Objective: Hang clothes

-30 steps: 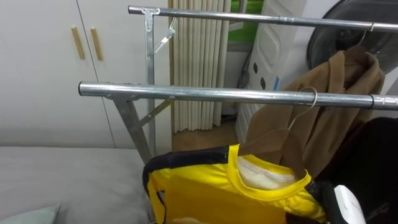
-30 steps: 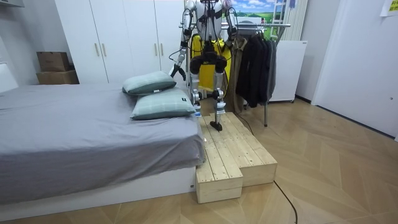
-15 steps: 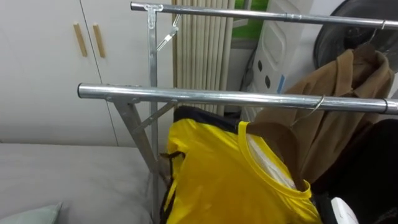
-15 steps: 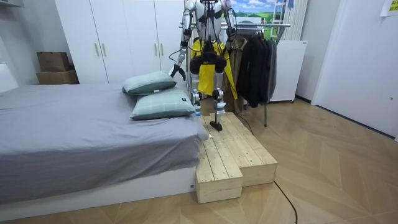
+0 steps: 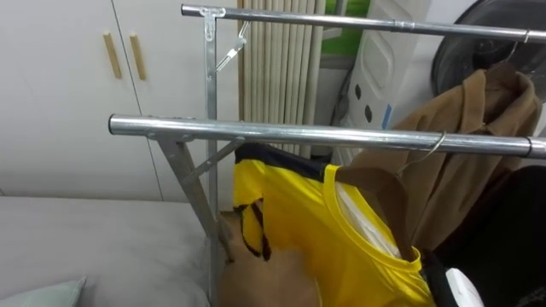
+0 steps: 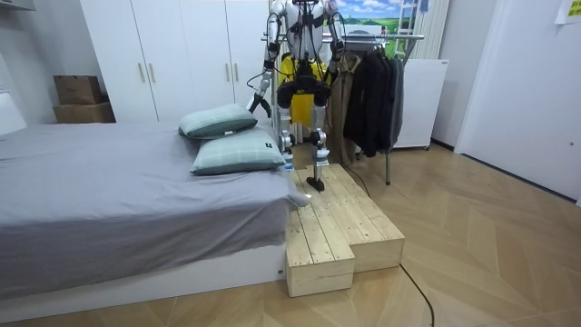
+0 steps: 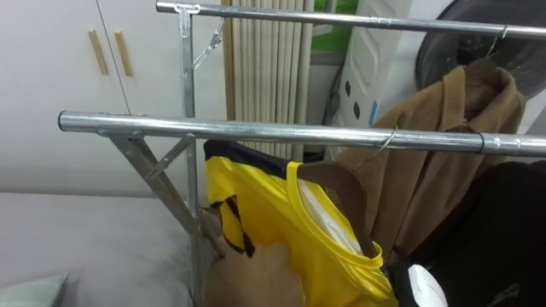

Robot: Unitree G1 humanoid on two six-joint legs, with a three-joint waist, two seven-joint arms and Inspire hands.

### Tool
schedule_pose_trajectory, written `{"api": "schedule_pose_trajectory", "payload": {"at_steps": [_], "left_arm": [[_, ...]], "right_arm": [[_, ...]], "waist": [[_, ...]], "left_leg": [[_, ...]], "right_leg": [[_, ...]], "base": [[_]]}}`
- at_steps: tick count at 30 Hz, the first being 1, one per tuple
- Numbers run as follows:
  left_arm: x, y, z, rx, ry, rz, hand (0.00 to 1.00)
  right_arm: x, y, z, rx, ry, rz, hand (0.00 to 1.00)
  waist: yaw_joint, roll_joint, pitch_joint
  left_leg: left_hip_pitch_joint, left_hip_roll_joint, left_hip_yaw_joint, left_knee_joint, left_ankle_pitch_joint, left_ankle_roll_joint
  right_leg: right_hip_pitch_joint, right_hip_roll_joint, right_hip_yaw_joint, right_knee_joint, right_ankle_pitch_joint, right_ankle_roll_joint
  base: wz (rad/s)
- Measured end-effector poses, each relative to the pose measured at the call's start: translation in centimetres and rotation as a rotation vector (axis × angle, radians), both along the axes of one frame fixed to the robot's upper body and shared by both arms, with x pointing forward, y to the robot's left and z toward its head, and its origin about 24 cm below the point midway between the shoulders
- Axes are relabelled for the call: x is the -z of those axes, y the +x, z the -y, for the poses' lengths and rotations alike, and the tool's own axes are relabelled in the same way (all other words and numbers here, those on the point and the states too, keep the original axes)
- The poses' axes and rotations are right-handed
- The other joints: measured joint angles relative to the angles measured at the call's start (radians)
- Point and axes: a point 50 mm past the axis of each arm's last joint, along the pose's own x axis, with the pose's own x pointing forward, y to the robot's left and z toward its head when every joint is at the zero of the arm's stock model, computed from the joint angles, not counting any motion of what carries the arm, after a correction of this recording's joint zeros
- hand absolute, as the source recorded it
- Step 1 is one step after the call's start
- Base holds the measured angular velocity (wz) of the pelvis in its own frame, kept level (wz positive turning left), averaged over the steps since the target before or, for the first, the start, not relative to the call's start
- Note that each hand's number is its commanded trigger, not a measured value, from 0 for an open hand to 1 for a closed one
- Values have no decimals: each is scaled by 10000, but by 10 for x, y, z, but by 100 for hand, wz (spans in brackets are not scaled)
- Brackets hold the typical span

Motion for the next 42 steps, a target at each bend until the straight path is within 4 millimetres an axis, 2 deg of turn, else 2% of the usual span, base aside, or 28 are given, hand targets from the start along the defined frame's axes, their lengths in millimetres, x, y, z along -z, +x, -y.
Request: {"api": "schedule_pose_trajectory", "payload": {"at_steps": [13,19,22,28,33,36,42], "left_arm": [[0,0,1,-23,-27,2,0],[1,0,2,-43,-44,6,0],[1,0,2,-39,-45,9,0],[1,0,2,-85,-52,44,0],[1,0,2,-14,-224,38,0],[1,0,3,-2,-254,41,0],[2,-2,3,8,-306,18,0]], "right_arm": [[0,2,-1,115,360,2,0],[1,2,-8,186,1155,-77,0],[0,3,-10,358,1851,-124,0],[-1,6,-11,1196,4380,101,0],[-9,9,-14,1516,6297,618,0],[-15,12,-16,1554,7204,925,0],[-20,14,-16,1744,8081,1212,0]], "waist": [[10,15,-7],[18,27,-9],[39,45,-9],[20,-6,-15],[19,53,47],[18,61,45],[31,64,33]], "left_leg": [[10,-2,6,-11,0,-1],[29,-2,12,10,0,-1],[25,2,18,19,0,-1],[-4,8,42,11,0,-6],[-27,10,87,9,-23,-10],[-29,11,78,5,-24,-11],[-13,5,59,5,-24,-11]], "right_leg": [[0,4,12,14,0,0],[0,8,9,63,0,-1],[-15,3,-27,73,-1,-1],[-57,15,-44,103,-25,-35],[-81,19,6,74,-25,-35],[-81,18,-6,77,-33,-45],[-81,29,57,84,-33,-46]], "base": [[0],[0],[0],[0],[-1],[0],[-1]]}}
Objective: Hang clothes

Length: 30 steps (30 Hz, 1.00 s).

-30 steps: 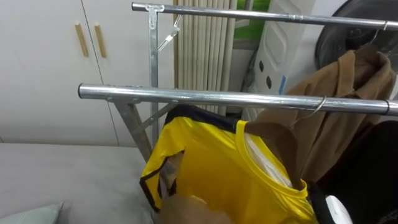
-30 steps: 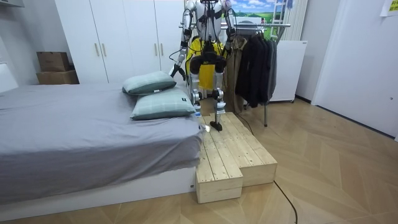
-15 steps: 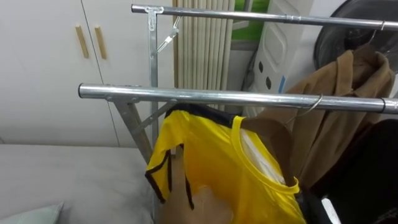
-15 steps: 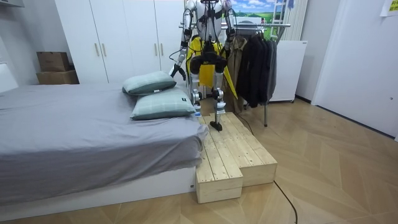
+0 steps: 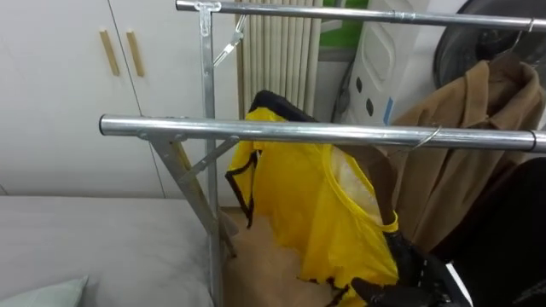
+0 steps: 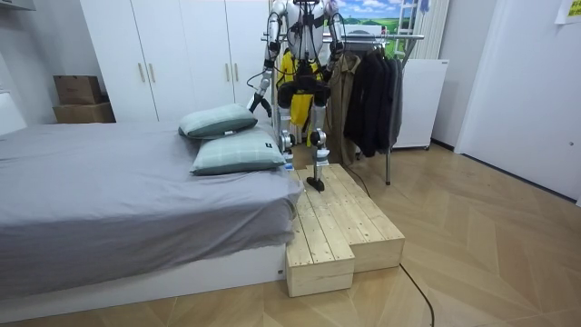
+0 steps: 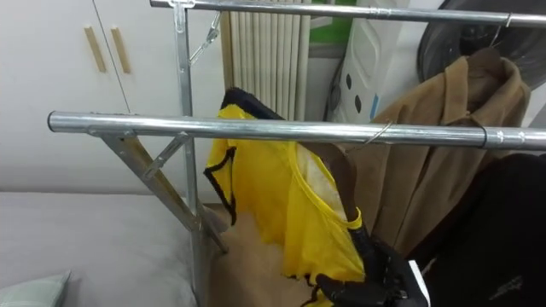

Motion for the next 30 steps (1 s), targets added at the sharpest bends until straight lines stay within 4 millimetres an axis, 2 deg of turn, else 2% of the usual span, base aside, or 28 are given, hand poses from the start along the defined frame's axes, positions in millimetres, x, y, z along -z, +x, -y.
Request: {"api": "schedule_pose_trajectory", "payload": {"at_steps": [9,30], "left_arm": [[2,-6,2,-13,-215,-165,0],[3,-6,3,-5,-281,-172,0]], "right_arm": [[-16,7,-1,183,640,754,0],[-18,7,3,892,834,799,0]], "waist": [[-1,93,-60],[-17,114,-46]], "left_leg": [[5,-3,47,3,-7,8],[-6,0,50,-3,-18,4]], "right_leg": [[-31,19,85,43,1,0],[-46,21,51,21,0,0]], "base": [[-2],[0]]}}
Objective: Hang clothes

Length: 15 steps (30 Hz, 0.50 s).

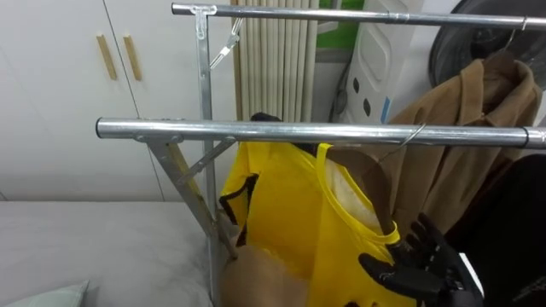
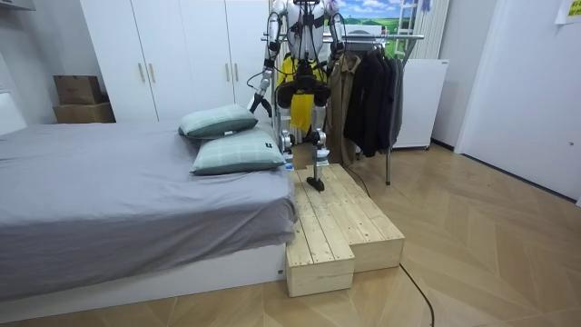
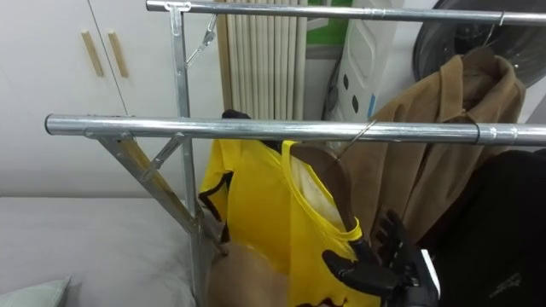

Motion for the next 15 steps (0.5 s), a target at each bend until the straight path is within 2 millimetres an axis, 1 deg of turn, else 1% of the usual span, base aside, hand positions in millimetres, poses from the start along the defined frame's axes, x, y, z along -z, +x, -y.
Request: {"api": "schedule_pose_trajectory", "payload": {"at_steps": [2,6,10,13,15], "left_arm": [[0,0,0,2,0,-2,0],[0,-1,0,-8,9,1,0],[0,0,0,22,19,0,0],[0,-1,0,57,27,-35,0],[0,-1,-1,34,15,-26,0]], "right_arm": [[1,0,1,87,-19,-45,0],[14,-7,5,303,-129,-693,0],[24,-13,8,451,-185,-1153,0],[31,-23,10,471,-244,-1527,0],[42,-33,13,559,-246,-2052,0]], "waist": [[-9,4,1],[-12,20,9],[-18,32,2],[-16,56,-11],[-20,55,-10]], "left_leg": [[0,3,-9,0,-7,-3],[-1,14,-20,0,-21,-15],[-4,22,-25,-3,-27,-21],[15,21,-36,-1,-25,-21],[12,12,-50,11,-24,-19]], "right_leg": [[0,3,-3,-3,0,0],[-1,14,-10,-13,-5,-8],[-9,23,-14,-9,-16,-23],[15,20,-11,-18,-16,-24],[17,17,27,-29,-16,-23]], "base": [[0],[0],[0],[0],[-2]]}}
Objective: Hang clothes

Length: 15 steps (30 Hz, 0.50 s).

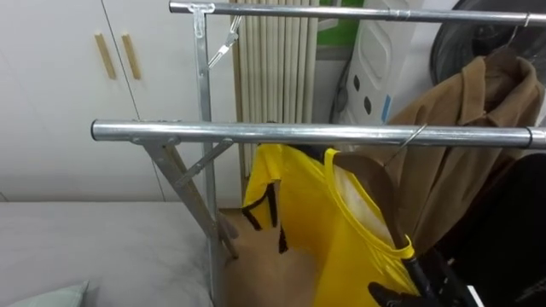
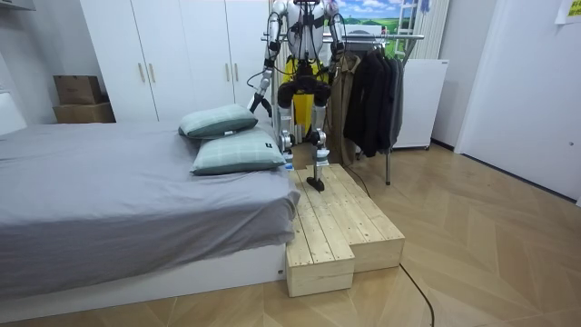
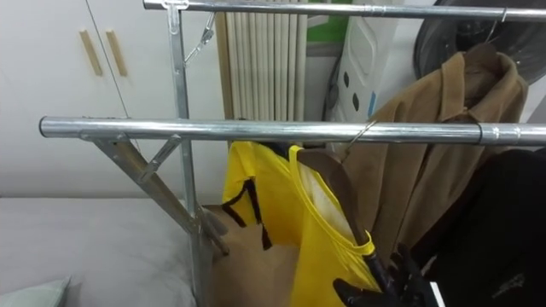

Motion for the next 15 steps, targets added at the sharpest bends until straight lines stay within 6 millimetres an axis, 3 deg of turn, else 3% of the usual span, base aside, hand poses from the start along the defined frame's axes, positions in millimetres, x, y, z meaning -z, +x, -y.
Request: {"api": "schedule_pose_trajectory", "payload": {"at_steps": [11,15], "left_arm": [[0,-3,-1,-173,-33,-24,0],[0,-3,-1,-202,-42,-21,0]], "right_arm": [[20,-28,15,682,-108,-1153,0],[40,-48,19,750,10,-2293,0]], "waist": [[-251,30,11],[-253,-3,2]], "left_leg": [[-15,-4,-52,3,-5,9],[-7,-10,-65,5,-5,8]], "right_leg": [[0,5,-7,10,-11,22],[0,-2,-15,21,-15,21]], "base": [[0],[0]]}}
